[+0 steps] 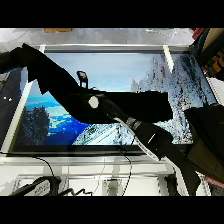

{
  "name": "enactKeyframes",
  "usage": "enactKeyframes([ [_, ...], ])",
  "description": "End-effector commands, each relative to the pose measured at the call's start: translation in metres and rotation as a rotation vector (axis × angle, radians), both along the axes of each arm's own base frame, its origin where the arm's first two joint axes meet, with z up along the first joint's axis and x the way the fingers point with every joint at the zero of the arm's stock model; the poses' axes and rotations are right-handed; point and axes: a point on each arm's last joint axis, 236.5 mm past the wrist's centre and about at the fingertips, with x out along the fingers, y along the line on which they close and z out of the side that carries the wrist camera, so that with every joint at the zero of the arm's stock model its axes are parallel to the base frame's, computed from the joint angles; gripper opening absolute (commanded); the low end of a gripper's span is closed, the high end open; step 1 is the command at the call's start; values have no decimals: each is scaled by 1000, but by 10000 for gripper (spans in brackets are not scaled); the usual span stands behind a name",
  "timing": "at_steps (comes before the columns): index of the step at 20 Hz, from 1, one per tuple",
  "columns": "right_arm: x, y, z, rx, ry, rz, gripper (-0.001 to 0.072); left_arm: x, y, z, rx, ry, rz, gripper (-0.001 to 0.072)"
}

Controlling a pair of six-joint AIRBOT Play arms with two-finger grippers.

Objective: Fold the clothes and pants, and hang the long-sleeved shirts on hangers.

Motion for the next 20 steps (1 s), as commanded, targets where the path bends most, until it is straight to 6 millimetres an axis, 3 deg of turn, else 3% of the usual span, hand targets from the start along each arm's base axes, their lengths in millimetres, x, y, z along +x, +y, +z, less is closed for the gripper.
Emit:
enactKeyframes([
  [1, -15, 17, -2, 15, -7, 13, 11, -2, -8, 4, -24, -3, -17, 10],
  [3, -7, 7, -6, -13, -9, 16, 12, -1, -9, 1, -26, 4, -21, 10],
  [5, 4, -18, -10, -92, -10, 32, 13, 2, -8, -7, -28, 24, -26, 10],
  [8, 28, -84, -6, -278, -45, 86, 13, 12, -11, -33, -42, 89, -51, 11],
  [12, 48, -192, 37, -424, -57, 143, 13, 28, -33, -73, -63, 172, -103, 10],
  [14, 62, -247, 67, -430, -43, 79, 13, 33, -62, -94, -68, 217, -162, 10],
  [16, 76, -292, 95, -420, -56, 0, 14, 31, -105, -120, -68, 271, -249, 10],
  [18, 85, -324, 116, -412, -72, -61, 13, 21, -159, -145, -60, 327, -355, 10],
  [20, 89, -343, 127, -404, -75, -103, 14, 2, -213, -166, -44, 372, -463, 23],
])
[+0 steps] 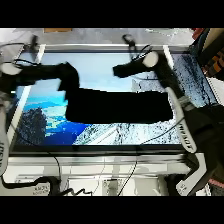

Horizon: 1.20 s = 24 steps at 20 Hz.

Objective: Fold the clothes and pants, and hang the long-sleeved shirts on hangers.

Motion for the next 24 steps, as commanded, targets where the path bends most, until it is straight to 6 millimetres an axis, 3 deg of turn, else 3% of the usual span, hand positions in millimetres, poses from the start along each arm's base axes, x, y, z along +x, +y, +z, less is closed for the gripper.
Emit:
enactKeyframes([
  [1, 3, -46, 21, -4, -5, -59, 14, -31, -86, -39, 11, 76, -180, 112],
  [3, -1, -47, 18, -13, 14, -51, 13, -44, -105, -53, 67, 80, -235, 720],
  [5, -4, -47, 15, -19, 27, -42, 13, -47, -95, -64, 147, 73, -253, 689],
  [7, -4, -48, 14, -26, 27, -43, 14, -42, -60, -75, 231, 102, -216, 686],
  [9, -4, -49, 14, -31, 24, -44, 13, -30, -3, -89, 322, 145, -137, 560],
  [13, -4, -48, 10, -30, 34, -44, 13, -15, 106, -103, 336, 240, 34, 550],
  [16, -7, -48, -4, -33, 68, -43, 13, -22, 157, -129, 330, 310, 83, 550],
  [18, -9, -46, -6, -31, 77, -39, 13, -30, 170, -154, 316, 375, 96, 557],
  [20, -9, -42, -5, -25, 73, -34, 13, -33, 170, -180, 308, 426, 77, 557],
  [24, -11, -34, -3, -18, 65, -23, 14, -17, 148, -215, 148, 489, 106, 533],
])
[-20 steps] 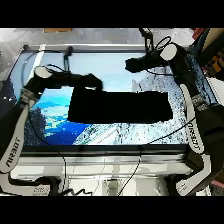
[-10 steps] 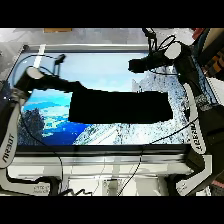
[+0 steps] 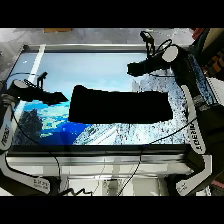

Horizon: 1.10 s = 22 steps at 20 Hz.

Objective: Fold the clothes and pants, and hang the long-sleeved shirts on hangers.

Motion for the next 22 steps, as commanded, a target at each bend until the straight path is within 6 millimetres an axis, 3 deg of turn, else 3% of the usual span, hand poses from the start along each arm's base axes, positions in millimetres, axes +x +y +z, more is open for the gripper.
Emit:
enactKeyframes([
  [1, -1, 6, 1, 8, -3, 7, 13, 12, -8, -31, -106, 41, 70, 533],
  [4, -1, 6, 1, 11, -4, 7, 13, 11, -15, -53, -113, 75, 71, 533],
  [9, -1, 8, 3, 23, -5, 7, 13, 9, -51, -68, -103, 91, 10, 528],
  [12, -1, 8, 3, 23, -5, 8, 14, 3, -79, -67, -102, 95, -51, 326],
  [13, -1, 8, 3, 22, -5, 8, 14, 0, -87, -64, -105, 99, -73, 215],
  [14, -1, 8, 3, 22, -5, 9, 14, -4, -90, -60, -107, 107, -98, 27],
  [16, -1, 6, 2, 10, -9, 13, 14, -14, -86, -42, -82, 113, -172, 9],
  [19, 0, 0, -3, -36, -23, 27, 13, -20, -55, 1, 85, 100, -223, 8],
  [22, -3, -1, -9, -47, -1, 34, 13, -11, -26, 83, 256, -37, -195, 7],
])
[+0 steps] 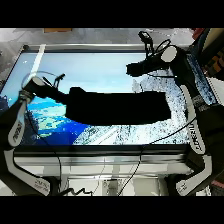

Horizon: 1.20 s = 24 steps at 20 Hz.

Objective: Fold the clothes and pants, and hang the long-sleeved shirts on hangers.

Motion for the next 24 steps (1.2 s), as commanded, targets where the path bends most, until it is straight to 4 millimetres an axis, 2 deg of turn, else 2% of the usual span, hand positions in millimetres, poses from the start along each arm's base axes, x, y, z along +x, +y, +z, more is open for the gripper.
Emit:
enactKeyframes([
  [1, -4, -2, -10, -25, 24, 10, 13, -5, 29, 89, 168, -135, 4, 7],
  [2, -5, -3, -14, -27, 36, 11, 13, -7, 27, 121, 174, -204, 3, 7],
  [4, -9, -3, -25, -32, 62, 13, 13, -16, 19, 173, 182, -321, -1, 6],
  [6, -14, -1, -37, -25, 99, 16, 13, -29, 12, 203, 200, -394, -16, 6],
  [7, -18, 1, -43, -16, 122, 19, 13, -34, 12, 210, 225, -413, -22, 6],
  [9, -27, 7, -58, -12, 167, 31, 14, -43, 22, 211, 307, -402, -22, 6],
  [11, -38, 17, -71, -20, 200, 55, 13, -45, 44, 204, 401, -361, 36, 5],
  [12, -44, 25, -76, -25, 209, 71, 13, -46, 53, 203, 433, -344, 64, 6],
  [14, -53, 46, -81, -28, 206, 105, 13, -50, 57, 200, 448, -325, 67, 6],
  [17, -54, 85, -83, -10, 141, 134, 13, -55, 48, 198, 435, -307, 43, 6],
  [19, -48, 116, -96, 22, 113, 116, 13, -57, 36, 198, 424, -312, 17, 7],
  [21, -49, 154, -122, 89, 158, 42, 12, -59, 17, 199, 380, -318, -18, 7],
  [24, -71, 221, -162, 179, 206, 41, 12, -59, 0, 202, 339, -334, -46, 8],
])
